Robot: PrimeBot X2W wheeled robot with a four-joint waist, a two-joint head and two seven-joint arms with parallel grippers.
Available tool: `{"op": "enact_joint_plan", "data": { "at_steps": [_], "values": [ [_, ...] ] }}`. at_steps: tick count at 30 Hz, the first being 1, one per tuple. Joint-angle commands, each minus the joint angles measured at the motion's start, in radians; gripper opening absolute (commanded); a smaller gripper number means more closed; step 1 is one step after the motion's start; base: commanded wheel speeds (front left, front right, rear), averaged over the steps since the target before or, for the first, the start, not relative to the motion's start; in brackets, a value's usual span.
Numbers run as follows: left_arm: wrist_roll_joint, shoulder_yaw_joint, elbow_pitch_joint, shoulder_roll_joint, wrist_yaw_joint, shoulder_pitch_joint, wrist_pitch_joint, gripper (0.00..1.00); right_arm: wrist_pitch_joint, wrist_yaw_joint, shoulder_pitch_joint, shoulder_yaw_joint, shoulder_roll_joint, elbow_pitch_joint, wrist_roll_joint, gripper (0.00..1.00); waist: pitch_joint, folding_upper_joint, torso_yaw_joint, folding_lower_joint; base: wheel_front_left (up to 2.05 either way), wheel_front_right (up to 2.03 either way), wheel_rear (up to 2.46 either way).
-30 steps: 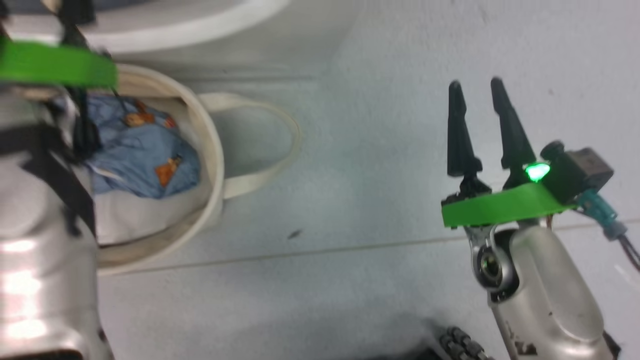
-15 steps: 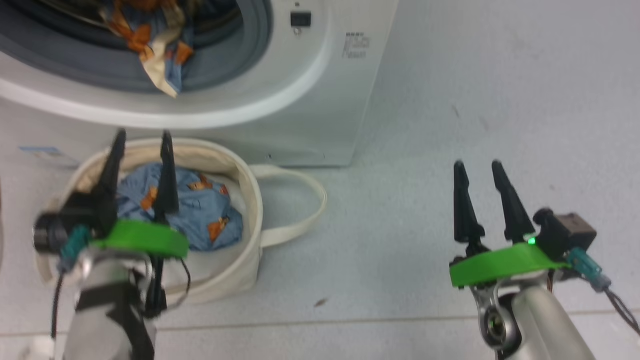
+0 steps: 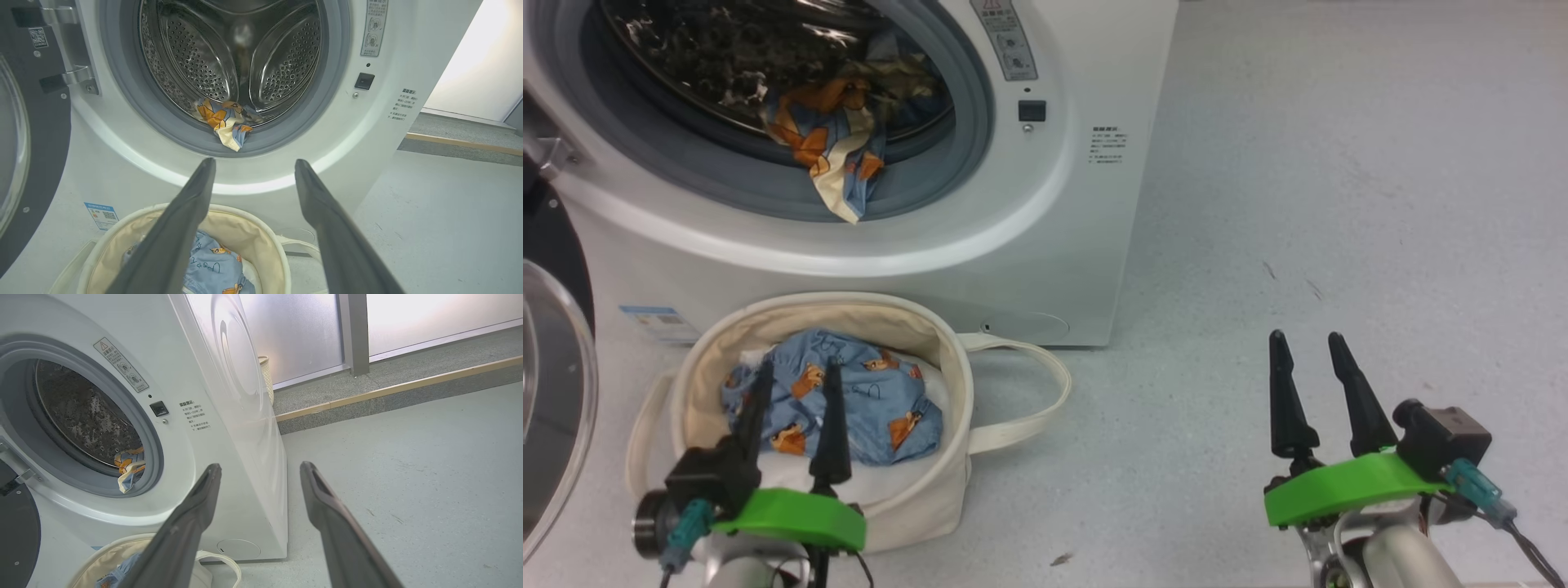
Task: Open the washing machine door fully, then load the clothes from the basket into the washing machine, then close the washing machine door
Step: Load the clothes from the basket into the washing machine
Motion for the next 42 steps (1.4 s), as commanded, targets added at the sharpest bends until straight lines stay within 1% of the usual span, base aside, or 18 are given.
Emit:
{"op": "enact_joint_plan", "data": {
  "at_steps": [1, 5, 11, 30, 33, 37, 39, 42],
  "values": [
    [-0.004, 0.02, -0.039, 0.012, 0.008, -0.018, -0.005, 1.0, -0.012, 0.0, -0.007, 0.024, 0.003, -0.03, 0.001, 1.0, -0.003, -0.0001, 0.005, 0.0002, 0.0, 0.0, 0.0],
    [-0.003, -0.009, -0.048, 0.012, 0.022, -0.019, -0.005, 1.0, -0.012, 0.0, -0.008, 0.029, 0.003, -0.03, -0.004, 1.0, -0.005, -0.0001, 0.011, 0.0002, 0.0, 0.0, 0.0],
    [-0.004, -0.016, -0.048, 0.012, 0.035, -0.019, -0.005, 1.0, -0.012, 0.0, -0.007, 0.039, 0.003, -0.029, 0.001, 1.0, -0.009, -0.0001, 0.012, 0.0002, 0.0, 0.0, 0.0],
    [-0.012, -0.026, -0.041, 0.011, 0.047, -0.021, -0.005, 1.0, -0.012, 0.0, -0.011, 0.047, 0.003, -0.028, -0.001, 1.0, 0.002, -0.0001, 0.003, 0.0002, 0.0, 0.0, 0.0],
    [-0.012, -0.02, -0.037, 0.011, 0.051, -0.026, -0.005, 1.0, -0.012, 0.0, -0.019, 0.054, 0.003, -0.034, -0.001, 1.0, 0.019, -0.0001, -0.007, 0.0002, 0.0, 0.0, 0.0],
    [-0.013, -0.008, -0.018, 0.011, 0.044, -0.065, -0.005, 1.0, -0.012, 0.0, -0.036, 0.051, 0.003, -0.041, -0.005, 1.0, 0.064, -0.0001, -0.018, 0.0002, 0.0, 0.0, 0.0],
    [-0.029, 0.008, 0.008, 0.011, 0.034, -0.102, -0.005, 1.0, -0.012, 0.0, -0.047, 0.05, 0.003, -0.047, -0.006, 1.0, 0.098, -0.0001, -0.023, 0.0002, 0.0, 0.0, 0.0],
    [-0.007, 0.032, 0.065, 0.012, 0.011, -0.186, -0.005, 1.0, -0.012, 0.0, -0.071, 0.048, 0.003, -0.061, -0.008, 1.0, 0.164, -0.0001, -0.03, 0.0002, 0.0, 0.0, 0.0]
  ]
}}
